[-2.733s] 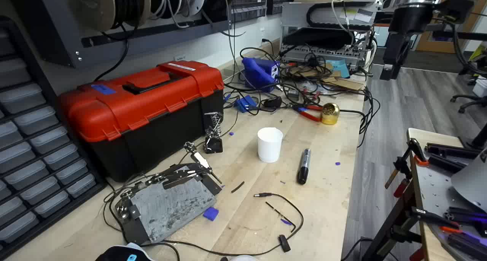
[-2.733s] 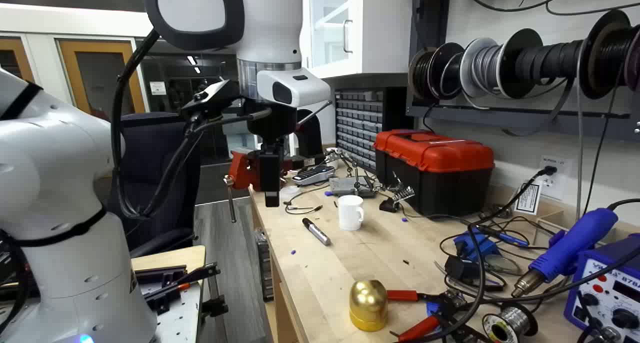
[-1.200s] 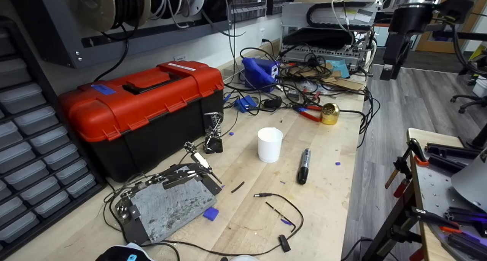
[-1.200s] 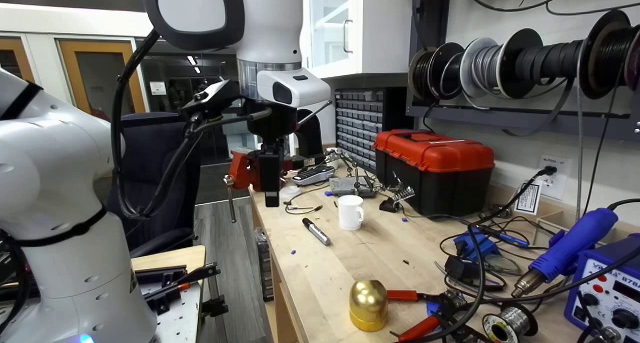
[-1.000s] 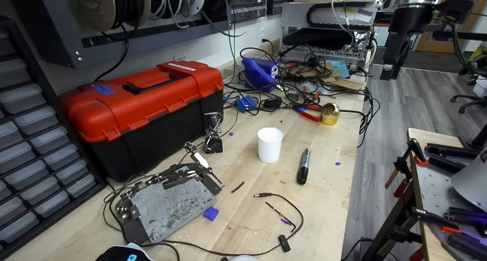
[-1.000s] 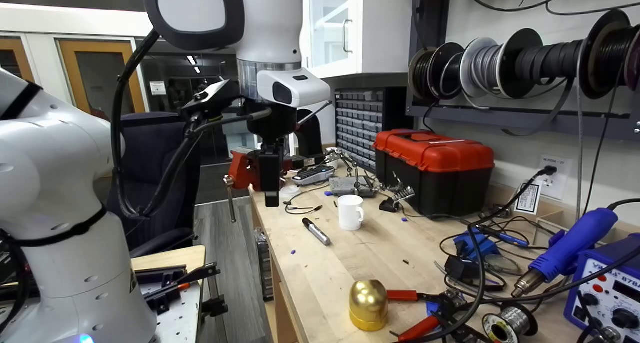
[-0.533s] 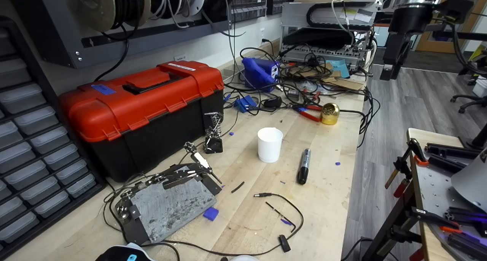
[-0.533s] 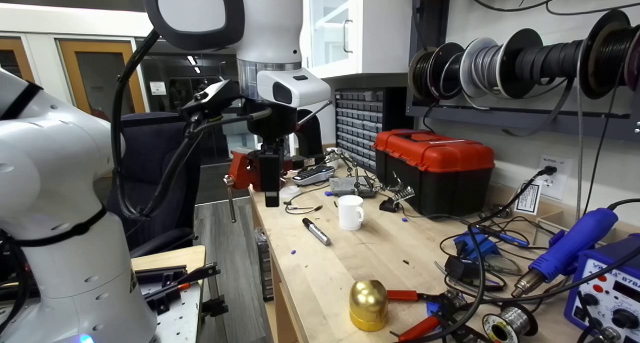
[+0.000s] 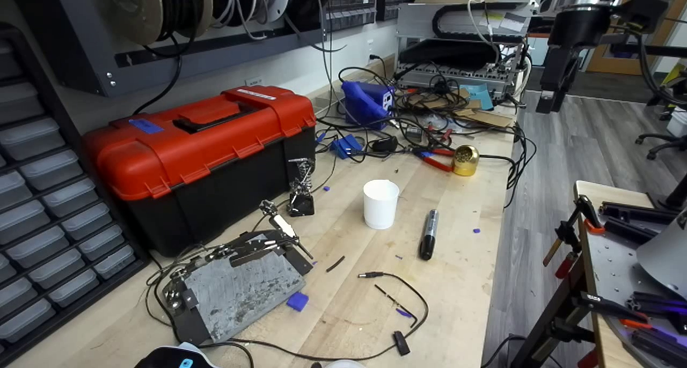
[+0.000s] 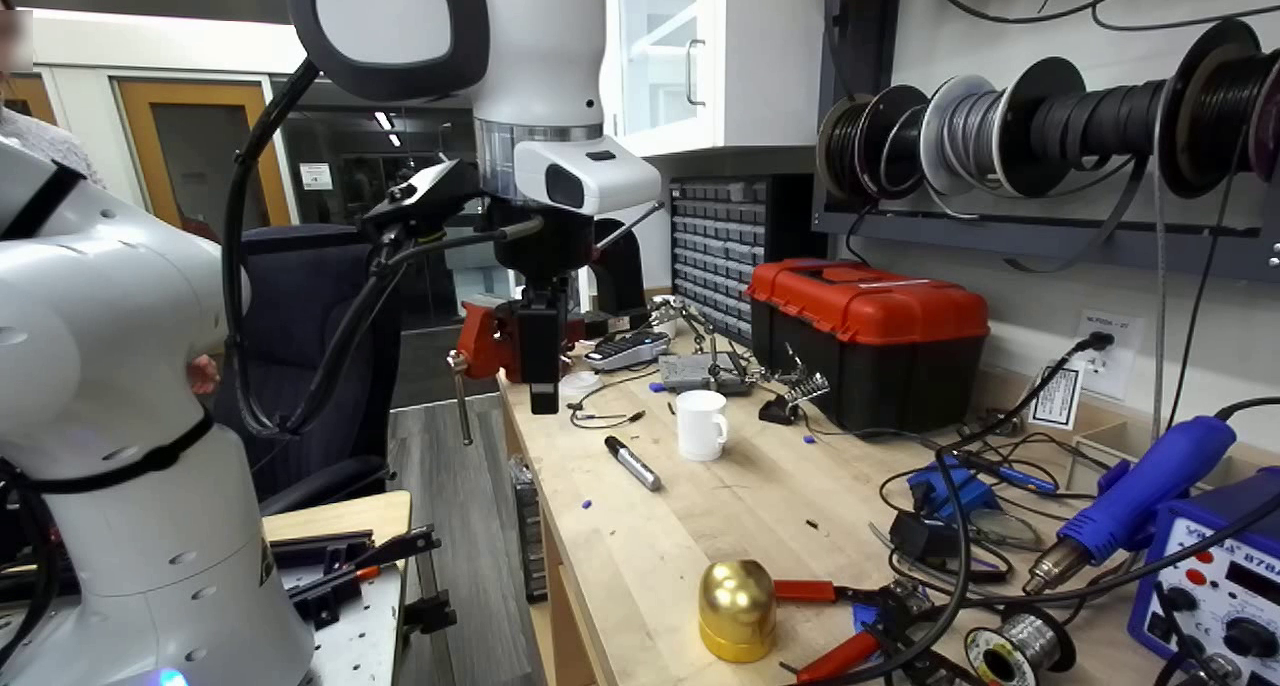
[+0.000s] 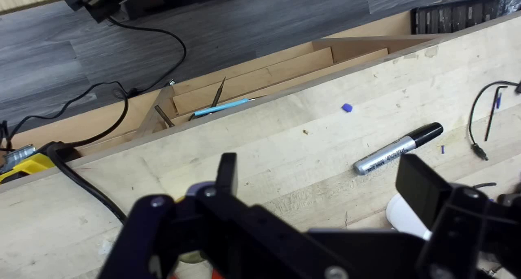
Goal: Put the black marker into the white cup
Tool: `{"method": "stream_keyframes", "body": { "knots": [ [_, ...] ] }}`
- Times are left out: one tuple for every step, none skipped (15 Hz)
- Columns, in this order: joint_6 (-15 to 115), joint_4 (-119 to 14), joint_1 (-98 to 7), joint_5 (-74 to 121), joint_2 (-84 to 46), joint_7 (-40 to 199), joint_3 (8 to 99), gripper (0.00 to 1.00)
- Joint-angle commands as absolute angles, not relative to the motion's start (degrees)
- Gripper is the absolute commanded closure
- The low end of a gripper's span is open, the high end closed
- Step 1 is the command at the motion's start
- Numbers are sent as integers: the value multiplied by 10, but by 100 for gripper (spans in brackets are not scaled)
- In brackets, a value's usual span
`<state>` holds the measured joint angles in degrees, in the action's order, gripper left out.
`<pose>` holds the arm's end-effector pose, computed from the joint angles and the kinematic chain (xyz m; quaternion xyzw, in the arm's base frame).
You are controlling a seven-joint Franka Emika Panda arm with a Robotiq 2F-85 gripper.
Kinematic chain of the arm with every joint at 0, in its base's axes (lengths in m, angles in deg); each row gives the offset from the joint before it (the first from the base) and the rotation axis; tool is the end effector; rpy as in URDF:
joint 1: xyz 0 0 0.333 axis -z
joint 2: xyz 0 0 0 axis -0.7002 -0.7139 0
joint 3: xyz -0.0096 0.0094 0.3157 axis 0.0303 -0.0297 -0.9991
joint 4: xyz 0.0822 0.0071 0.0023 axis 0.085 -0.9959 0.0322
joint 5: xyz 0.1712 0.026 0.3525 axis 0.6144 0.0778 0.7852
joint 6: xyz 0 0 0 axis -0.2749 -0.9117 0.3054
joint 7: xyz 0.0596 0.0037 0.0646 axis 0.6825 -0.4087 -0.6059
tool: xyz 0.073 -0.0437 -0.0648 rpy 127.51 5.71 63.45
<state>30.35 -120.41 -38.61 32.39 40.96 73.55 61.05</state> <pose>0.2980 -0.0810 0.4075 -0.9837 0.1363 0.0046 0.1168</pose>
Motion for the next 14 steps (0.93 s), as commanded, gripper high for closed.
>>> {"method": "stream_keyframes", "body": {
  "knots": [
    [302, -1203, -376, 331, 408, 729, 601, 0],
    [302, -1203, -376, 331, 408, 729, 601, 0],
    [302, -1203, -376, 331, 408, 729, 601, 0],
    [302, -1203, -376, 331, 408, 729, 601, 0],
    [302, -1203, -376, 331, 408, 729, 601, 0],
    [302, -1203, -376, 331, 408, 729, 601, 0],
    [302, -1203, -376, 331, 408, 729, 601, 0],
    [302, -1203, -376, 331, 408, 729, 601, 0],
    [302, -1203, -376, 331, 408, 729, 601, 0],
    [302, -1203, -376, 331, 408, 729, 601, 0],
    [299, -1201, -377, 330, 407, 722, 604, 0],
    [292, -1198, -378, 327, 405, 709, 609, 0],
    [286, -1196, -382, 327, 402, 692, 615, 0],
    [280, -1191, -387, 327, 395, 672, 622, 0]
  ]
}}
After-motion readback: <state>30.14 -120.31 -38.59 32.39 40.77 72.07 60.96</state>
